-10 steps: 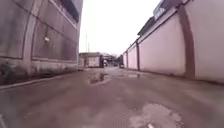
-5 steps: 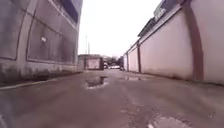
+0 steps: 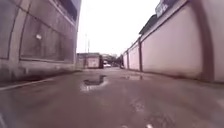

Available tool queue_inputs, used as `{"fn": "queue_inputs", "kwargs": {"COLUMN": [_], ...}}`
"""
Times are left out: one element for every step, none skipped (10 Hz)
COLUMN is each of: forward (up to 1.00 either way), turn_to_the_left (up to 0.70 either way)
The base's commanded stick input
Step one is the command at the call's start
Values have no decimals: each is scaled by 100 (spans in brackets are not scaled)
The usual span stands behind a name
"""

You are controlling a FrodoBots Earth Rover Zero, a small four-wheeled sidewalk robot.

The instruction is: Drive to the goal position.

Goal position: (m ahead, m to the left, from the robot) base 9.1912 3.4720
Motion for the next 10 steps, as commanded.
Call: {"fn": "queue_inputs", "kwargs": {"forward": [85, 85, 85, 85, 85, 85, 85, 85, 85, 85], "turn_to_the_left": [0, 0, 0, 0, 0, 0, 0, 0, 0, 0]}}
